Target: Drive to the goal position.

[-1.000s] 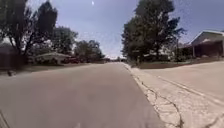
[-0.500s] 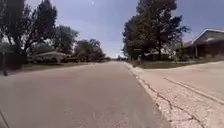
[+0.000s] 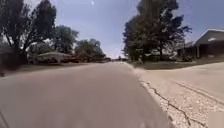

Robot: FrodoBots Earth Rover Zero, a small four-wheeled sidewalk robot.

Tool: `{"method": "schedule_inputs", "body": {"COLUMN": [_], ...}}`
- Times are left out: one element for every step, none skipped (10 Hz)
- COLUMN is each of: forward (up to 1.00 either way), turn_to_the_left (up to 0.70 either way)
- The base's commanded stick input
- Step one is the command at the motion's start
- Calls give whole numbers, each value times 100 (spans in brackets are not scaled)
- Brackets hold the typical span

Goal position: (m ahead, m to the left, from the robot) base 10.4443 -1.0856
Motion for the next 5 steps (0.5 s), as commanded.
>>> {"method": "schedule_inputs", "body": {"forward": [70,70,70,70,70], "turn_to_the_left": [0,0,0,0,0]}}
